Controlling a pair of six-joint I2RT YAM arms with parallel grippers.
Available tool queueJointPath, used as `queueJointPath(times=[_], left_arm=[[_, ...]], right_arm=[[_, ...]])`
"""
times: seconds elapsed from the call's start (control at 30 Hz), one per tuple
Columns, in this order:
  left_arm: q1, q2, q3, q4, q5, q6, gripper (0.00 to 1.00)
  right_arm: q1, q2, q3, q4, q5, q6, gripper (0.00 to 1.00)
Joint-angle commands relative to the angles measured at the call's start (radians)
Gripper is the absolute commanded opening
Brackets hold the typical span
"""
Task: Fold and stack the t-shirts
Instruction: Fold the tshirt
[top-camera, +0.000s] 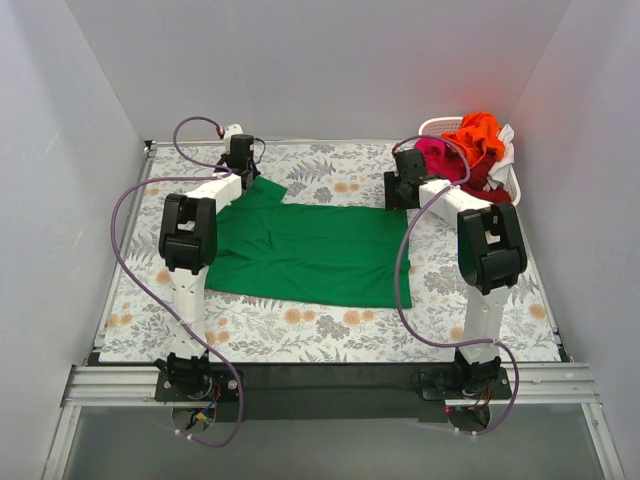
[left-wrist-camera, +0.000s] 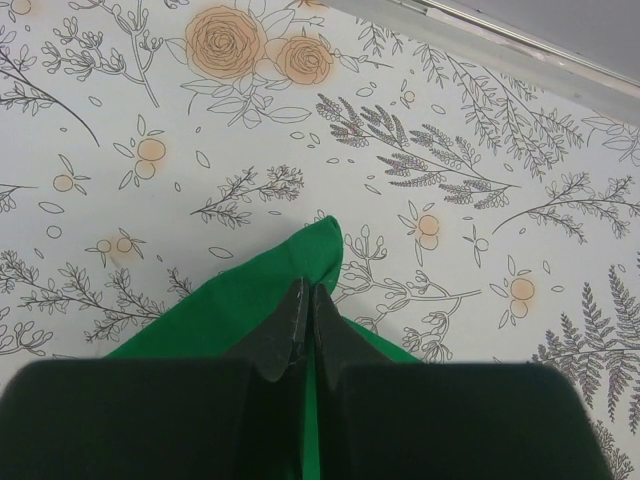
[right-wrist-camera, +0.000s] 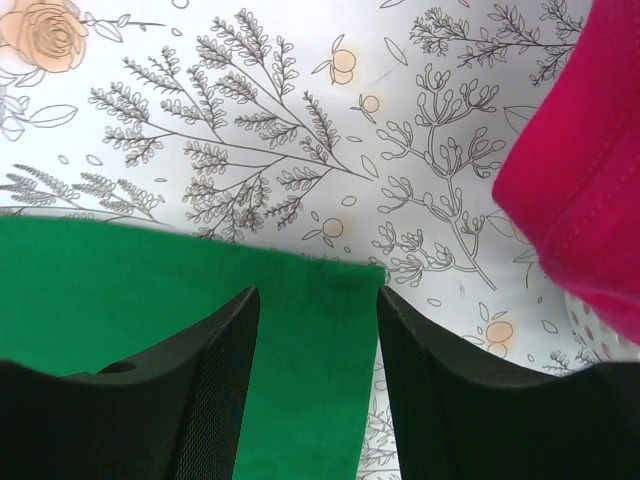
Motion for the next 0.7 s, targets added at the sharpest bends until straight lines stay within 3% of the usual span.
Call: queueJointPath(times=[0.0, 0.37, 0.67], left_arm=[[0.004, -0.099, -0.011, 0.012, 0.004, 0.011, 0.00], [0.007, -0.093, -0.012, 0.015, -0.002, 0.014, 0.00], [0.016, -0.113, -0.020, 0.015, -0.010, 0.012, 0.00]], right_arm=[[-0.012, 0.035, 0.041, 0.023, 0.030, -0.010, 0.45], [-0.043, 0.089, 0.052, 0.024, 0.022, -0.013, 0.41], [-0.046, 0.087, 0.007, 0.024, -0.019, -0.017, 0.12]])
